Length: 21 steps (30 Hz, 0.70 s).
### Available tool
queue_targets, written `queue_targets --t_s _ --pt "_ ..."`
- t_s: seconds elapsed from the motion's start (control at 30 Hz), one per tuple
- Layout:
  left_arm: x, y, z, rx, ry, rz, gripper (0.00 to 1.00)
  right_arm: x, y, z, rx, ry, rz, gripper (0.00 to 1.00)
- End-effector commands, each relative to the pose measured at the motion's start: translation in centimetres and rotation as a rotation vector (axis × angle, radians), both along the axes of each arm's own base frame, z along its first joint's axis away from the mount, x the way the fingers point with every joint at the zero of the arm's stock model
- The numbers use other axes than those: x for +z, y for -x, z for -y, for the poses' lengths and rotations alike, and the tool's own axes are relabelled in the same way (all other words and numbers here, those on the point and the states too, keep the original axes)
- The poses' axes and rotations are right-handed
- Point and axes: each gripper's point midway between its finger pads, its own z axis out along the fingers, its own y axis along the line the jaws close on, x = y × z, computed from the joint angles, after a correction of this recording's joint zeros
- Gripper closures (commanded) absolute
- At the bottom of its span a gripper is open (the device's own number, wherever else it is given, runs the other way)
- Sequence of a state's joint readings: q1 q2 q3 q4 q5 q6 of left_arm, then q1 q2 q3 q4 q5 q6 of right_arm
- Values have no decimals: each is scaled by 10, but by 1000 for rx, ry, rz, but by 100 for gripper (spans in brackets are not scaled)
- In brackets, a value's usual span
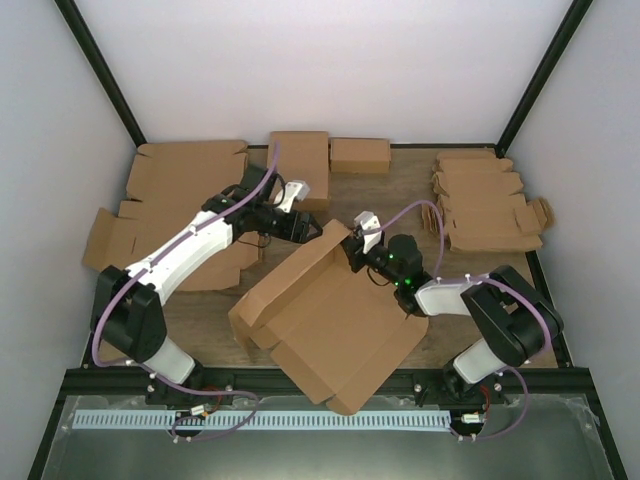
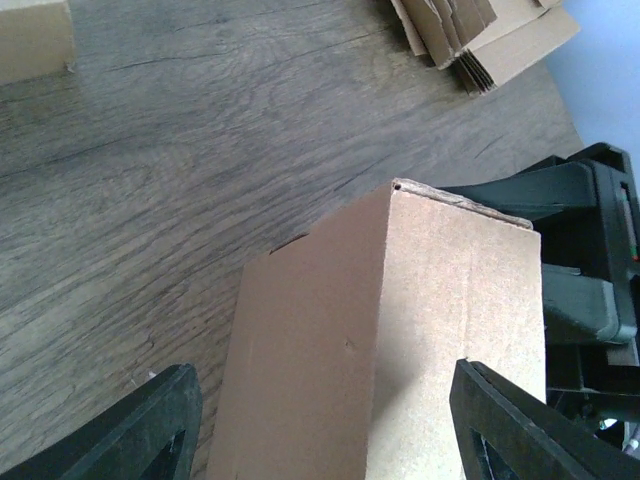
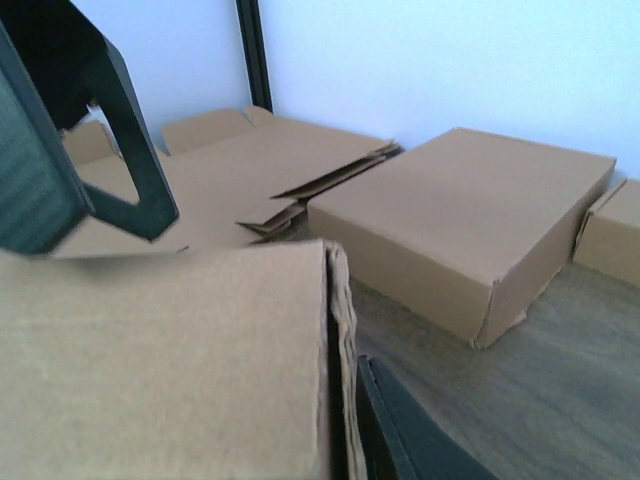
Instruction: Fold the paper box
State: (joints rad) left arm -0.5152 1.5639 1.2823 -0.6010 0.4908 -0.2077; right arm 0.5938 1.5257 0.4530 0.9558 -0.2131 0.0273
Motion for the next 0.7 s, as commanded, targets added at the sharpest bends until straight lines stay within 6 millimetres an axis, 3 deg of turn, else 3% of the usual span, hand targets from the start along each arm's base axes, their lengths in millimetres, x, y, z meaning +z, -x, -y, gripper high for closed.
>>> queue_targets --t_s 0.0,0.13,0.37,0.5,0.67 --pt "-5 -1 8 -28 36 -14 30 36 -10 -10 0 -74 84 86" --pt "-7 0 12 -44 53 -33 31 36 -17 -11 -19 -78 76 95" --pt "-13 3 14 -52 67 -58 31 18 -24 0 -91 -34 53 96" --pt "-19 3 15 -51 68 -71 31 7 -20 -1 -78 -20 37 80" --pt "-21 2 13 -38 57 -64 31 -9 -14 6 -90 -4 18 70"
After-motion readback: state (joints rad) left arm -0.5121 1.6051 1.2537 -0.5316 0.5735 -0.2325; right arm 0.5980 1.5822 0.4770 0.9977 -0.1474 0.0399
